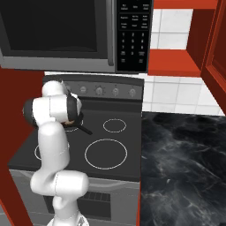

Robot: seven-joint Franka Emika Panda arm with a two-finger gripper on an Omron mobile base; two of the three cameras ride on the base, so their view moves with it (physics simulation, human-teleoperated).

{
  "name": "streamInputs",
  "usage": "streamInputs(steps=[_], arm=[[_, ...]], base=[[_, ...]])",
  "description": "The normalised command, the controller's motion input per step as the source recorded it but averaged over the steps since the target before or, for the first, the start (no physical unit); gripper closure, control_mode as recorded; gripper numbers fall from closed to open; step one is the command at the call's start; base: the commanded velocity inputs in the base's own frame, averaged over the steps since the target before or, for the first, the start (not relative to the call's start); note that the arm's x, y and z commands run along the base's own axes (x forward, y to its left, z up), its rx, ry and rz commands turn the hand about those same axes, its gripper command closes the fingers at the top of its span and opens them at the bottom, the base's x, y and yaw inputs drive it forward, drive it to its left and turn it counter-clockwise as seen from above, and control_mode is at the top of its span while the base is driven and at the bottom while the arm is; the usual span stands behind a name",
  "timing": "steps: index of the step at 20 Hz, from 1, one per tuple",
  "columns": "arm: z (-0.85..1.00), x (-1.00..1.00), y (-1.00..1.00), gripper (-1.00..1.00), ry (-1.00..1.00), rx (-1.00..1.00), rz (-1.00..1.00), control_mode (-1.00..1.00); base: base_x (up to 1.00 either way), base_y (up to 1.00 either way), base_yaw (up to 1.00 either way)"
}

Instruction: Place the pan on the rear left burner on the stove. Then place the tomato and the onion in the pan and turn on the rear left burner.

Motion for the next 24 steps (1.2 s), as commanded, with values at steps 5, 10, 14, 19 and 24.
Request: streamInputs(steps=[5, 10, 14, 19, 24], arm=[[0.01, 0.11, 0.05, -1.00, -0.09, 0.00, 0.00, -1.00], [0.12, 0.26, 0.14, -1.00, -0.10, 0.00, 0.00, -1.00], [0.31, 0.36, 0.27, -1.00, -0.06, 0.00, 0.00, -1.00], [0.22, 0.39, 0.23, -1.00, -0.04, 0.00, 0.00, -1.00], [0.02, 0.50, 0.05, -1.00, -0.07, 0.00, 0.00, -1.00]], base=[[0.00, 0.00, 0.00], [0.00, 0.00, 0.00], [0.00, 0.00, 0.00], [0.00, 0.00, 0.00], [0.00, 0.00, 0.00]])
